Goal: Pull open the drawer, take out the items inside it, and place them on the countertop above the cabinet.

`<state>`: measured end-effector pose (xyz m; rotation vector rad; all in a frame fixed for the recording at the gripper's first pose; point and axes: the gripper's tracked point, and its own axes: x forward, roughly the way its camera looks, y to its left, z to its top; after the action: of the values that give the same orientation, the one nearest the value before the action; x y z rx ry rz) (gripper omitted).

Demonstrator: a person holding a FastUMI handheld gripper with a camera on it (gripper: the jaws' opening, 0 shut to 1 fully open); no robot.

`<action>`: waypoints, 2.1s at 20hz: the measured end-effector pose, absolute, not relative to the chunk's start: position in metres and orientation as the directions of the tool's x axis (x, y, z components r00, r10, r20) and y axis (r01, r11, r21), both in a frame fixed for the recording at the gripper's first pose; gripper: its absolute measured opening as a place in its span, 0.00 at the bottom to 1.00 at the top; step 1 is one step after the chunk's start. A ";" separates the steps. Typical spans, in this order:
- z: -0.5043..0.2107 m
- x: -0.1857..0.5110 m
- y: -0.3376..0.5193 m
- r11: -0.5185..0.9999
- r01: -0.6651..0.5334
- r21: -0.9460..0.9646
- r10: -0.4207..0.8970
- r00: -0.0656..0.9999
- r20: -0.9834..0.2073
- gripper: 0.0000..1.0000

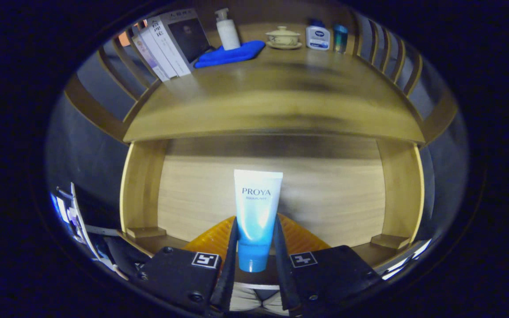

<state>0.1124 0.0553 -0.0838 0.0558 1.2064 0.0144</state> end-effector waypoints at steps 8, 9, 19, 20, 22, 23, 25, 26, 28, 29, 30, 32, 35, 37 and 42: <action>-0.024 0.152 0.054 0.997 0.025 0.072 0.053 0.450 -0.892 0.45; -0.016 0.158 0.056 0.997 0.026 0.079 0.058 0.462 -0.885 0.45; 0.027 0.235 0.061 0.996 0.078 0.048 -0.001 0.531 -0.847 0.45; 0.029 0.244 0.061 0.996 0.087 0.033 -0.019 0.536 -0.844 0.45; 0.025 0.263 0.060 0.992 0.120 0.026 -0.043 0.540 -0.841 0.45; 0.019 0.270 0.059 0.990 0.136 0.025 -0.052 0.533 -0.845 0.45; 0.012 0.280 0.058 0.990 0.143 0.014 -0.062 0.518 -0.853 0.45; 0.009 0.285 0.059 0.990 0.142 0.009 -0.065 0.512 -0.856 0.45; -0.002 0.297 0.061 0.989 0.144 -0.009 -0.081 0.502 -0.861 0.45; -0.007 0.300 0.060 0.989 0.148 -0.020 -0.091 0.493 -0.865 0.45; -0.012 0.304 0.059 0.989 0.146 -0.031 -0.100 0.488 -0.867 0.45; -0.020 0.312 0.055 0.988 0.143 -0.059 -0.122 0.485 -0.866 0.45; -0.022 0.327 0.044 0.984 0.128 -0.125 -0.173 0.505 -0.845 0.49; -0.025 0.332 0.046 0.986 0.110 -0.128 -0.166 0.511 -0.843 0.52; -0.030 0.317 0.049 0.991 0.098 -0.096 -0.133 0.506 -0.852 0.59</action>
<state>0.3170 0.0490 -0.0304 -0.0372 1.0312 -0.1393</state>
